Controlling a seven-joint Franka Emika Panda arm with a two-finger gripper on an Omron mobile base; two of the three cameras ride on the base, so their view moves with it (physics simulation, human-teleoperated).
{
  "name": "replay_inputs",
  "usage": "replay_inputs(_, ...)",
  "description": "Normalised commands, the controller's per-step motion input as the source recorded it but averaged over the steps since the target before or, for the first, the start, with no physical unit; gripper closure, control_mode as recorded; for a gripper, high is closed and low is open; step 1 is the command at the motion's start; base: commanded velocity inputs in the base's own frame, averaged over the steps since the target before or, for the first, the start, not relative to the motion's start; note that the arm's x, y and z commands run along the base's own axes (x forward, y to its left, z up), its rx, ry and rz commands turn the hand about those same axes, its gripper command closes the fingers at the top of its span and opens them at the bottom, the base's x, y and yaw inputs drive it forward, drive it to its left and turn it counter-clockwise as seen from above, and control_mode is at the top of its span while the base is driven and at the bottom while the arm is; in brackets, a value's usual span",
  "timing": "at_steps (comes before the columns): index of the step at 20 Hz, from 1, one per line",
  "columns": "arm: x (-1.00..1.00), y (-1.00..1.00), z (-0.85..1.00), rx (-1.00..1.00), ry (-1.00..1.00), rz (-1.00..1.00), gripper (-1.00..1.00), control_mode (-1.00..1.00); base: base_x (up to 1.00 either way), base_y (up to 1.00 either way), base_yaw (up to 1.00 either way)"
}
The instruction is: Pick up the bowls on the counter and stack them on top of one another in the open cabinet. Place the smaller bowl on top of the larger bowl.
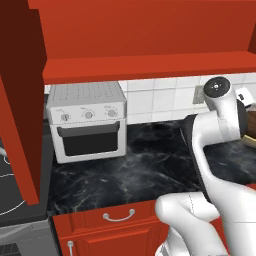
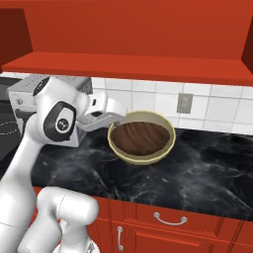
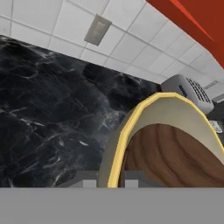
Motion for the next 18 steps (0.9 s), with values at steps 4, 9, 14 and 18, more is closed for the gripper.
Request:
replay_inputs(4,-0.2,0.0,0.54,-0.04,0.0,0.0,1.0,-1.0,0.0,0.0,0.0)
replay_inputs(9,-0.17,0.01,0.52,-0.05,0.0,0.02,1.0,-1.0,0.0,0.0,0.0)
replay_inputs(14,-0.12,0.08,0.45,-0.06,0.0,0.08,1.0,-1.0,0.0,0.0,0.0)
replay_inputs(18,-0.12,0.11,0.41,-0.06,-0.02,0.12,1.0,-1.0,0.0,0.0,0.0)
